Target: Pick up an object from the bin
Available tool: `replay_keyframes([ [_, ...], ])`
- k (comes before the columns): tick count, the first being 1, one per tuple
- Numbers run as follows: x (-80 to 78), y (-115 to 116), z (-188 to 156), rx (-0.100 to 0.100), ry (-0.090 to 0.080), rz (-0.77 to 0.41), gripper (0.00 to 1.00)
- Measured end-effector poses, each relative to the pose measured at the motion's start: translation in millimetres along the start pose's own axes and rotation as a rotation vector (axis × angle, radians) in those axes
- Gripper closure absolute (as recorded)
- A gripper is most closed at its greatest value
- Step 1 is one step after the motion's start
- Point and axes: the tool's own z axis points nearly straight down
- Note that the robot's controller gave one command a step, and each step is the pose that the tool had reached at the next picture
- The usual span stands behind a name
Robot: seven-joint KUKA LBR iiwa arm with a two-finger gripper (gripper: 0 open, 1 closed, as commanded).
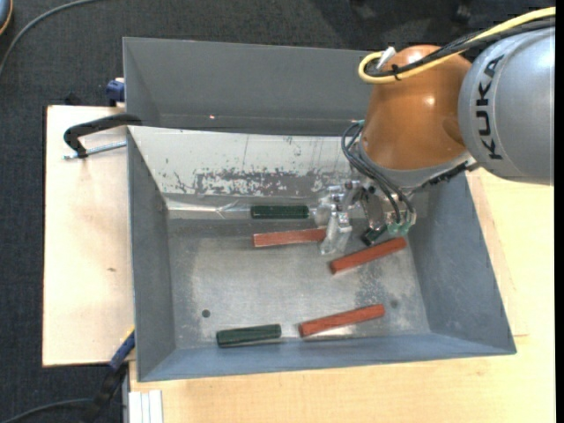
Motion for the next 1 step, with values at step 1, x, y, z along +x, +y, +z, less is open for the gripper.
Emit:
replay_keyframes([
  [1, -18.8, -59.4, -74.9, 0.004, -0.002, 0.015, 1.0],
])
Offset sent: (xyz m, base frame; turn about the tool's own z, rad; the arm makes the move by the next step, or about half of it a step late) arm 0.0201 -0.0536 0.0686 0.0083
